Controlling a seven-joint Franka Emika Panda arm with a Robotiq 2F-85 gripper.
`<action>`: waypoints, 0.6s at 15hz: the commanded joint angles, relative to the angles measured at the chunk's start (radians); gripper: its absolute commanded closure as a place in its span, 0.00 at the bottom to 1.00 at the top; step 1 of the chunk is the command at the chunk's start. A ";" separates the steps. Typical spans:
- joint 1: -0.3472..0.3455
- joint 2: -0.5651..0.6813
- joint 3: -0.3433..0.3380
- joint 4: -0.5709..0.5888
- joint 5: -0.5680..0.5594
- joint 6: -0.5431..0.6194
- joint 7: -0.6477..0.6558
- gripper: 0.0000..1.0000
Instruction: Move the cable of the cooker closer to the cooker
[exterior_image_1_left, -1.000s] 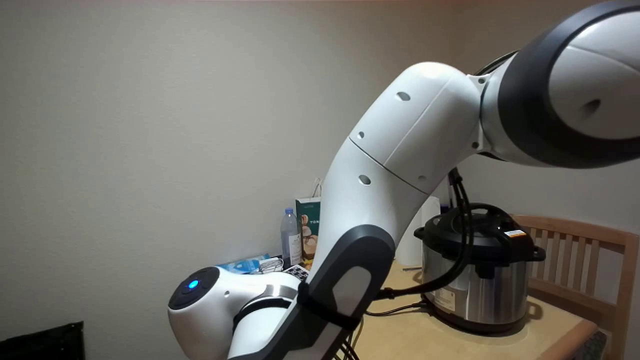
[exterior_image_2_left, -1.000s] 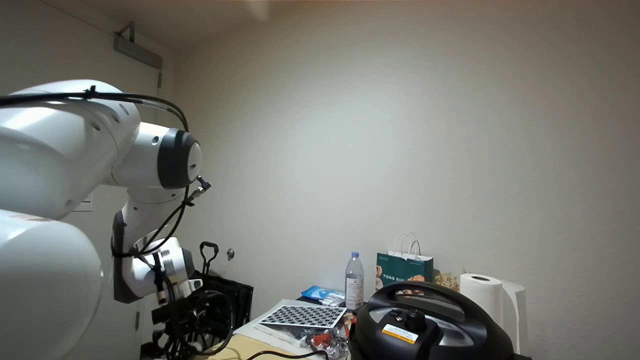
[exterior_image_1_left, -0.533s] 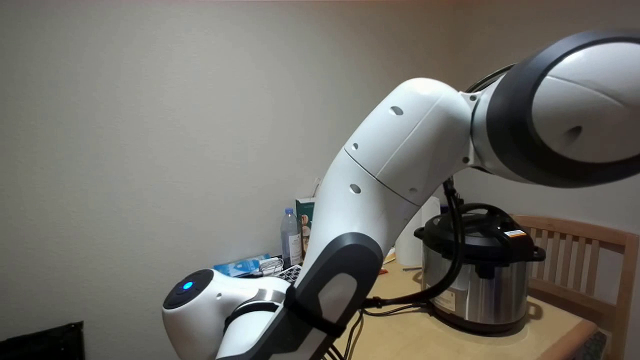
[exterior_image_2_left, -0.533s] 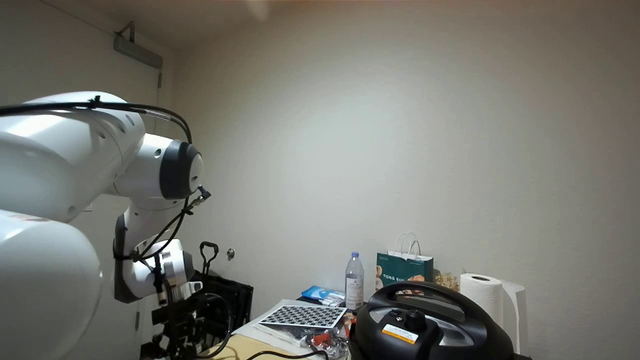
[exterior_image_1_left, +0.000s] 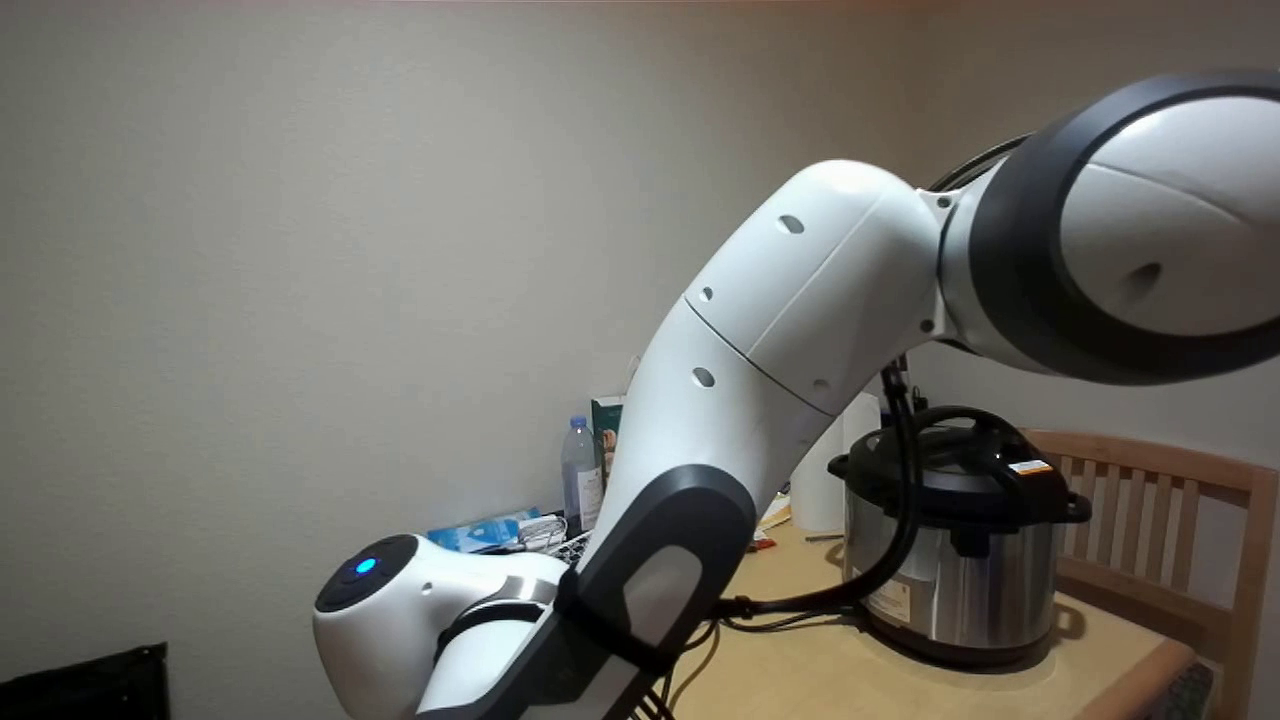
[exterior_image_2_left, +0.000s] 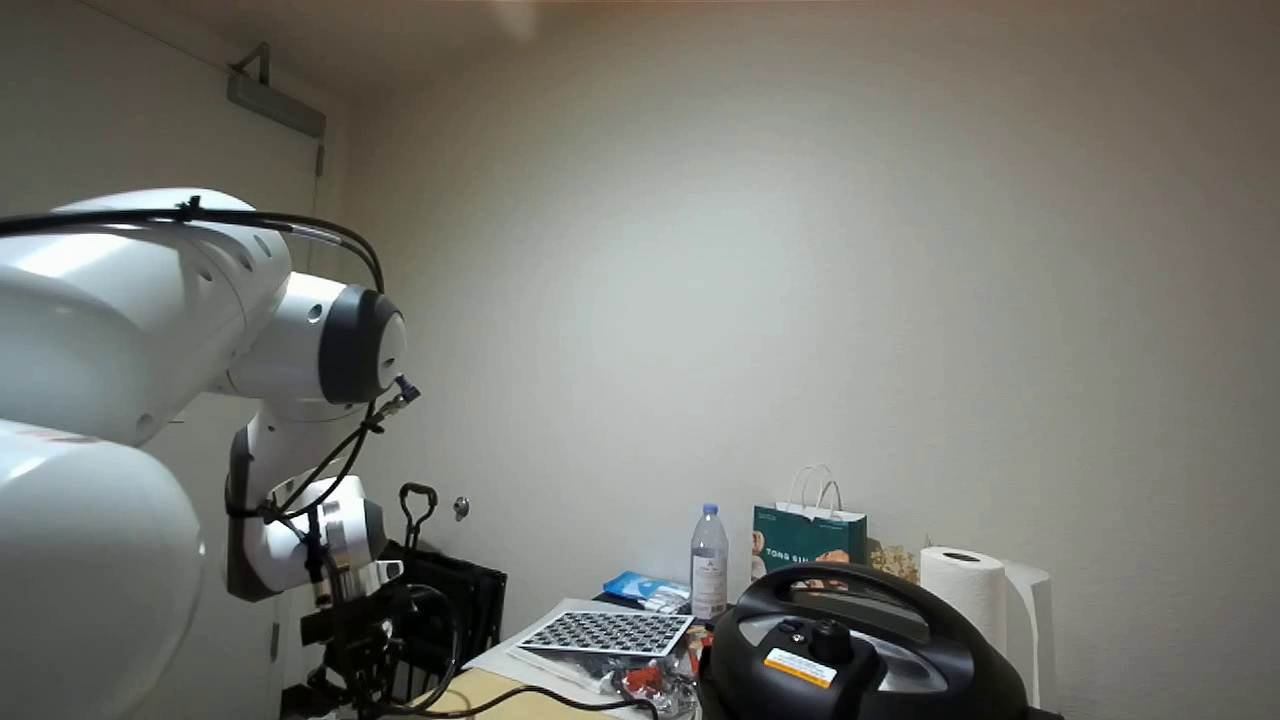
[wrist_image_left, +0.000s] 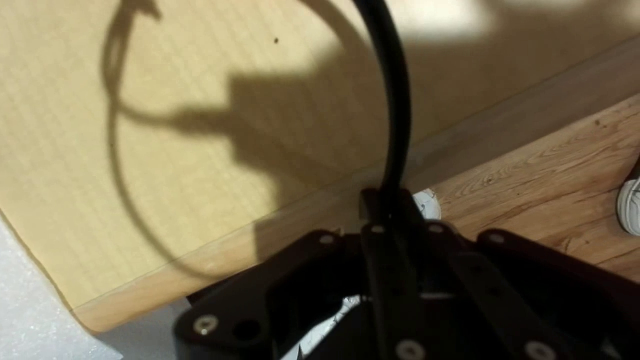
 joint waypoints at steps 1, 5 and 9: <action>-0.027 0.008 0.021 0.012 0.035 -0.003 -0.050 0.93; 0.008 -0.059 -0.021 -0.035 0.009 -0.016 0.021 0.93; 0.081 -0.215 -0.124 -0.179 -0.071 0.030 0.223 0.93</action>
